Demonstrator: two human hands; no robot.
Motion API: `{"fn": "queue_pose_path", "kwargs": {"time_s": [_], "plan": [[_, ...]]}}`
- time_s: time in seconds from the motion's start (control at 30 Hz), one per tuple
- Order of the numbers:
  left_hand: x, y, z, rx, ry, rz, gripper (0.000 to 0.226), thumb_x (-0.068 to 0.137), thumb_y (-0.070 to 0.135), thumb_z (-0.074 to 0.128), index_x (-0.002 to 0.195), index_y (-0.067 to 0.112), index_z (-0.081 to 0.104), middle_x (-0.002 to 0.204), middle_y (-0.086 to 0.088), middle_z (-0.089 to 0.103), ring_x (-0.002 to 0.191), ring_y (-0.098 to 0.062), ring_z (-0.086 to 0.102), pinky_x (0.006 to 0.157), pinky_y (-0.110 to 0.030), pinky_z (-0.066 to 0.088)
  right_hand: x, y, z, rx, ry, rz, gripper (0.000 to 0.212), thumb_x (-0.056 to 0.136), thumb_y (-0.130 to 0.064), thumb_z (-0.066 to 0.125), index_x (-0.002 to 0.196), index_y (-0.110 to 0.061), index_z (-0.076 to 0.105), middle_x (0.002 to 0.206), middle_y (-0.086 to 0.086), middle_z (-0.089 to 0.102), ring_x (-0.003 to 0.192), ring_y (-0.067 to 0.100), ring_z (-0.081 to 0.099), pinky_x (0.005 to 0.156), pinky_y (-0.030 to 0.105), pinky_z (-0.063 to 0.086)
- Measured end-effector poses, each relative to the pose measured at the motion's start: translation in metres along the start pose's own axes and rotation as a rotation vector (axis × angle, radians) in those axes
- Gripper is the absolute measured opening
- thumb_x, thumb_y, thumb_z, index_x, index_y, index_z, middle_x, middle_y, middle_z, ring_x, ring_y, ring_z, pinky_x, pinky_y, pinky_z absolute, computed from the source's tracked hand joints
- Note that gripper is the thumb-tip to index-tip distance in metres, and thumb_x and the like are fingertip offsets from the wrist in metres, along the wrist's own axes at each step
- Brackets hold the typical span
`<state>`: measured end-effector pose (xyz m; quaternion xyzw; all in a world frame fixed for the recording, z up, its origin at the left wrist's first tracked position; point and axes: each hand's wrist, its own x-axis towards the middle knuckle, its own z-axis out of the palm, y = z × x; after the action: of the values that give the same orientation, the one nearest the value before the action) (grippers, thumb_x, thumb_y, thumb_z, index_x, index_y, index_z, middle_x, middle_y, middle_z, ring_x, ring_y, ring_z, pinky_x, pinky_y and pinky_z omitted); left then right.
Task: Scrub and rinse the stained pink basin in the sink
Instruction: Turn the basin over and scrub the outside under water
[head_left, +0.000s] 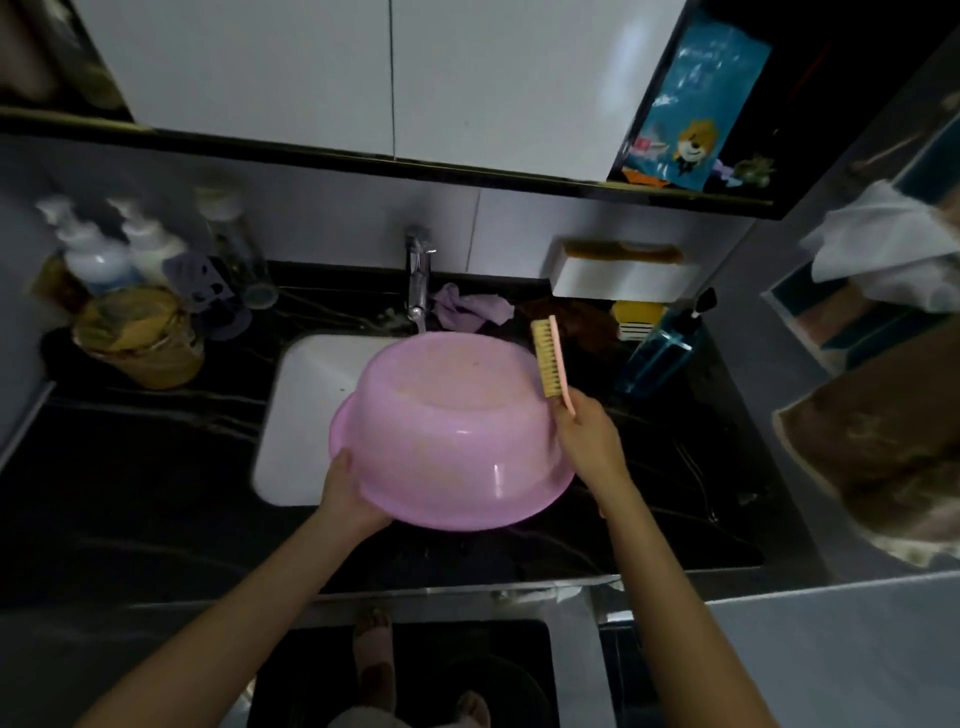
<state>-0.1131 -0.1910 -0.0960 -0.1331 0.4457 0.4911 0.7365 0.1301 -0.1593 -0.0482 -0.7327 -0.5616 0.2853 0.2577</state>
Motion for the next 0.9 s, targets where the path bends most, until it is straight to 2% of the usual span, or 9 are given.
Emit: {"fn": "queue_pose_path", "kwargs": {"time_s": [0.07, 0.17, 0.27, 0.37, 0.43, 0.5, 0.63, 0.73, 0.9], "plan": [[0.008, 0.009, -0.002, 0.035, 0.0, 0.048, 0.034, 0.095, 0.04, 0.041, 0.108, 0.018, 0.063, 0.101, -0.007, 0.065, 0.092, -0.028, 0.059, 0.073, -0.04, 0.056, 0.012, -0.005, 0.021, -0.055, -0.082, -0.012, 0.035, 0.098, -0.038, 0.036, 0.122, -0.025, 0.058, 0.111, 0.006, 0.059, 0.091, 0.021, 0.059, 0.07, 0.03, 0.043], [0.026, 0.025, -0.003, 0.148, 0.071, 0.075, 0.042, 0.09, 0.05, 0.043, 0.114, 0.023, 0.066, 0.112, -0.007, 0.067, 0.106, -0.031, 0.058, 0.092, -0.059, 0.045, 0.025, -0.016, 0.045, -0.153, -0.176, -0.045, 0.035, 0.098, -0.039, 0.035, 0.122, -0.026, 0.057, 0.11, 0.007, 0.056, 0.087, 0.023, 0.059, 0.069, 0.029, 0.043], [0.056, 0.046, -0.017, 0.311, 0.205, 0.096, 0.059, 0.09, 0.065, 0.032, 0.123, 0.023, 0.058, 0.116, -0.006, 0.064, 0.111, -0.03, 0.055, 0.098, -0.053, 0.044, 0.039, -0.023, 0.059, -0.227, -0.239, -0.03, 0.034, 0.098, -0.037, 0.034, 0.121, -0.027, 0.057, 0.111, 0.008, 0.053, 0.085, 0.024, 0.058, 0.071, 0.031, 0.045], [0.086, 0.07, -0.047, 0.52, 0.262, 0.072, 0.079, 0.077, 0.073, 0.046, 0.133, 0.019, 0.047, 0.126, -0.003, 0.057, 0.112, -0.027, 0.056, 0.085, -0.039, 0.052, 0.057, -0.03, 0.076, -0.225, -0.269, -0.017, 0.031, 0.096, -0.035, 0.043, 0.12, -0.024, 0.06, 0.111, 0.012, 0.059, 0.078, 0.023, 0.062, 0.064, 0.027, 0.043], [0.087, 0.084, -0.066, 0.76, 0.293, 0.159, 0.093, 0.071, 0.072, 0.056, 0.139, 0.011, 0.037, 0.134, -0.004, 0.049, 0.114, -0.025, 0.053, 0.089, -0.035, 0.05, 0.065, -0.031, 0.079, -0.186, -0.257, 0.022, 0.036, 0.092, -0.037, 0.052, 0.125, -0.022, 0.058, 0.116, 0.011, 0.059, 0.083, 0.022, 0.063, 0.066, 0.027, 0.046], [0.071, 0.095, -0.067, 0.973, 0.209, 0.154, 0.126, 0.045, 0.08, 0.069, 0.144, 0.011, 0.032, 0.138, -0.005, 0.047, 0.115, -0.024, 0.054, 0.091, -0.035, 0.051, 0.074, -0.031, 0.08, -0.197, -0.257, 0.066, 0.044, 0.089, -0.039, 0.056, 0.129, -0.02, 0.055, 0.119, 0.01, 0.061, 0.094, 0.024, 0.063, 0.073, 0.029, 0.046], [0.056, 0.099, -0.053, 0.991, 0.147, 0.167, 0.142, 0.03, 0.07, 0.072, 0.148, 0.02, 0.012, 0.143, -0.002, 0.037, 0.125, -0.026, 0.045, 0.087, -0.038, 0.049, 0.09, -0.031, 0.083, -0.309, -0.308, 0.121, 0.04, 0.096, -0.031, 0.042, 0.134, -0.025, 0.052, 0.131, 0.007, 0.057, 0.109, 0.027, 0.058, 0.081, 0.029, 0.043], [0.055, 0.096, -0.03, 1.259, 0.276, 0.26, 0.148, 0.031, 0.074, 0.068, 0.151, 0.023, 0.0, 0.158, -0.009, 0.008, 0.143, -0.029, 0.016, 0.114, -0.048, 0.024, 0.104, -0.036, 0.09, -0.42, -0.333, 0.076, 0.041, 0.096, -0.027, 0.042, 0.135, -0.03, 0.051, 0.135, 0.007, 0.055, 0.119, 0.03, 0.053, 0.091, 0.031, 0.042], [0.064, 0.081, -0.007, 1.514, 0.069, 0.408, 0.154, 0.021, 0.075, 0.066, 0.147, 0.036, -0.013, 0.157, -0.001, -0.017, 0.145, -0.017, -0.01, 0.118, -0.043, 0.003, 0.128, -0.054, 0.133, -0.492, -0.428, -0.105, 0.036, 0.094, -0.036, 0.041, 0.126, -0.033, 0.058, 0.116, 0.012, 0.065, 0.107, 0.034, 0.059, 0.079, 0.031, 0.043]]}}
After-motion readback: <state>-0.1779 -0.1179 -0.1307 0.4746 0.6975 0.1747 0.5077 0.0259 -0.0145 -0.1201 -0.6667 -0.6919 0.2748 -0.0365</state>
